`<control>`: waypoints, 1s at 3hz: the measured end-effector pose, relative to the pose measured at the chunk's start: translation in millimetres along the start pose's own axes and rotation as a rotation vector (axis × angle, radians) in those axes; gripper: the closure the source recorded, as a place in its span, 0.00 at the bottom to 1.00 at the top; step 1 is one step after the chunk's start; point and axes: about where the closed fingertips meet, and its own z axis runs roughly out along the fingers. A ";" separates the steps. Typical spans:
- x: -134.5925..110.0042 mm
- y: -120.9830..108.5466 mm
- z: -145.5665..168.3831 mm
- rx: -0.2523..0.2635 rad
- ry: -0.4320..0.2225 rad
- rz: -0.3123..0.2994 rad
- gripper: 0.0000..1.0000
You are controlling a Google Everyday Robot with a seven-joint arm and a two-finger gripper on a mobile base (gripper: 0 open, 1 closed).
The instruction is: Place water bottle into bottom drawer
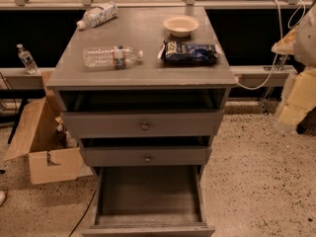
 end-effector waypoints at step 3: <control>-62.7 -43.9 21.0 0.025 -0.150 0.010 0.00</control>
Offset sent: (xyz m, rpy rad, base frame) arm 0.0457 0.0406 0.0001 0.1035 -0.0485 0.0321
